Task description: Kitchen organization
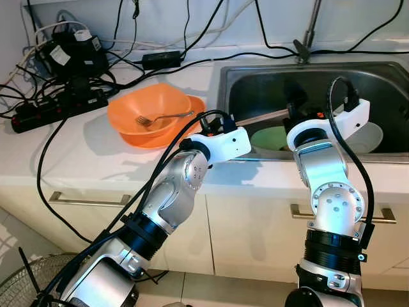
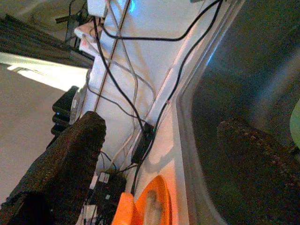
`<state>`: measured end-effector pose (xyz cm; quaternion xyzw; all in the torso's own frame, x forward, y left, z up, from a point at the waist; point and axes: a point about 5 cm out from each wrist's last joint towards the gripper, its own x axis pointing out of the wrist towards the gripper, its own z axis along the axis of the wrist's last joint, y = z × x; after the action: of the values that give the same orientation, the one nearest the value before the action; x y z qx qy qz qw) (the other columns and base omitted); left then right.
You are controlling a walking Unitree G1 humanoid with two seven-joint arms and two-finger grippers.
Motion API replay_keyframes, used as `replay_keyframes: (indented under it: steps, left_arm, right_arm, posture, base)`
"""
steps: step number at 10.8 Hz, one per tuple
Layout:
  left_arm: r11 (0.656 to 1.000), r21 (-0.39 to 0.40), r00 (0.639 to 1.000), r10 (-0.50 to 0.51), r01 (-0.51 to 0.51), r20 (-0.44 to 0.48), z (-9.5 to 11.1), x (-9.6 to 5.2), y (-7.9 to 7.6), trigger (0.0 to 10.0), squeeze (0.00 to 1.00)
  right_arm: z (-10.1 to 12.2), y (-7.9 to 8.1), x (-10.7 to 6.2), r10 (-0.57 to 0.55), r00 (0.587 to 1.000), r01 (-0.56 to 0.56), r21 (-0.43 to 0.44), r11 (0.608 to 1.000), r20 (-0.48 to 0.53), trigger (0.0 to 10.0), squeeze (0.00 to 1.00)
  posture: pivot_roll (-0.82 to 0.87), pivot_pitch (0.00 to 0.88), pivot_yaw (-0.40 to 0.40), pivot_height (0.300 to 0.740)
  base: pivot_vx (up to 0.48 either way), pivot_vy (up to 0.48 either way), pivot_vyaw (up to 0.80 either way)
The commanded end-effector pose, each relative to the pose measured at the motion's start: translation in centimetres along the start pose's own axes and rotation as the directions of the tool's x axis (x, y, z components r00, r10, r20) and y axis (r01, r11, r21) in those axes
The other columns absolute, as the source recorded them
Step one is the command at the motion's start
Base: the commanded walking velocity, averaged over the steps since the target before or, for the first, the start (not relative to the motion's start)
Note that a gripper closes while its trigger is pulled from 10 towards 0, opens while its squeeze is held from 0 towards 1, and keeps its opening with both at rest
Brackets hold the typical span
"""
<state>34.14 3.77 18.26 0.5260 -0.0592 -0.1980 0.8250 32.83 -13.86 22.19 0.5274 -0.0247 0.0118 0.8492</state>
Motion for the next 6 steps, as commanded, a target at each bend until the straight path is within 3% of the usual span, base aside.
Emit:
replay_keyframes:
  steps: [1, 5, 6]
  left_arm:
    - [1.0, 0.006, 1.0, -0.008, 0.008, 0.0, 0.04, 0.15, 0.22, 10.0, 0.0]
    - [1.0, 0.006, 1.0, -0.006, 0.006, 0.011, 0.35, 0.33, 0.28, 10.0, 0.0]
    - [1.0, 0.005, 1.0, -0.003, 0.003, 0.011, 0.38, 0.36, 0.34, 10.0, 0.0]
  right_arm:
    - [-1.47, 0.69, -0.46, 0.024, 0.998, -0.022, 0.031, 0.999, -0.057, 10.0, 0.0]
    - [-2.04, 0.88, -0.72, 0.043, 0.994, -0.042, 0.016, 0.999, -0.102, 10.0, 0.0]
    - [-2.34, 1.0, -0.85, 0.056, 0.991, -0.055, 0.011, 0.998, -0.122, 5.5, 0.0]
  posture:
    - [0.0, 0.0, 0.105, 0.74]
    - [0.0, 0.0, 0.108, 0.74]
    - [0.0, 0.0, 0.108, 0.74]
  base:
    - [0.0, 0.0, 0.0]
    - [0.0, 0.0, 0.0]
    - [0.0, 0.0, 0.0]
